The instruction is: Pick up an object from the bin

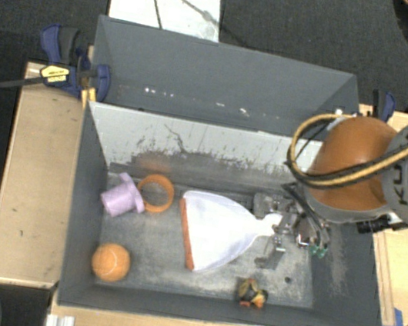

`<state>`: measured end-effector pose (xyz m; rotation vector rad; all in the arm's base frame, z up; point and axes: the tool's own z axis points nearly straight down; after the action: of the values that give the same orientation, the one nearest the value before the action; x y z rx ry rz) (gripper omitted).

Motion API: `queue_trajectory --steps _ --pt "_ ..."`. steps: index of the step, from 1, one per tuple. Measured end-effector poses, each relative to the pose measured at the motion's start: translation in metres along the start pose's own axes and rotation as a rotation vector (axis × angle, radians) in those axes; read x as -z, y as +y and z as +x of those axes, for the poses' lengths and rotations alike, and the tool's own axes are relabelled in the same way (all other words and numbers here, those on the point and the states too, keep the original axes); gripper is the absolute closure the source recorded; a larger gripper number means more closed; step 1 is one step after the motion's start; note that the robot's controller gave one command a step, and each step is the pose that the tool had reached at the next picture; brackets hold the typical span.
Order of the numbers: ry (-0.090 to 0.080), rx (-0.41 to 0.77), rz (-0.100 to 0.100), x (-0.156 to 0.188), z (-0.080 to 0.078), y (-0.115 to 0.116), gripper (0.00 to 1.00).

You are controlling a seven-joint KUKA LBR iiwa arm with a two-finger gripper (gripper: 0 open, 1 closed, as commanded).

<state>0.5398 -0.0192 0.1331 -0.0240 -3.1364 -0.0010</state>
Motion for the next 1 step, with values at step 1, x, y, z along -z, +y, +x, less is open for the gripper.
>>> queue_trajectory --steps 1 --pt "-0.008 0.001 0.000 0.0044 -0.0019 0.0000 0.00"
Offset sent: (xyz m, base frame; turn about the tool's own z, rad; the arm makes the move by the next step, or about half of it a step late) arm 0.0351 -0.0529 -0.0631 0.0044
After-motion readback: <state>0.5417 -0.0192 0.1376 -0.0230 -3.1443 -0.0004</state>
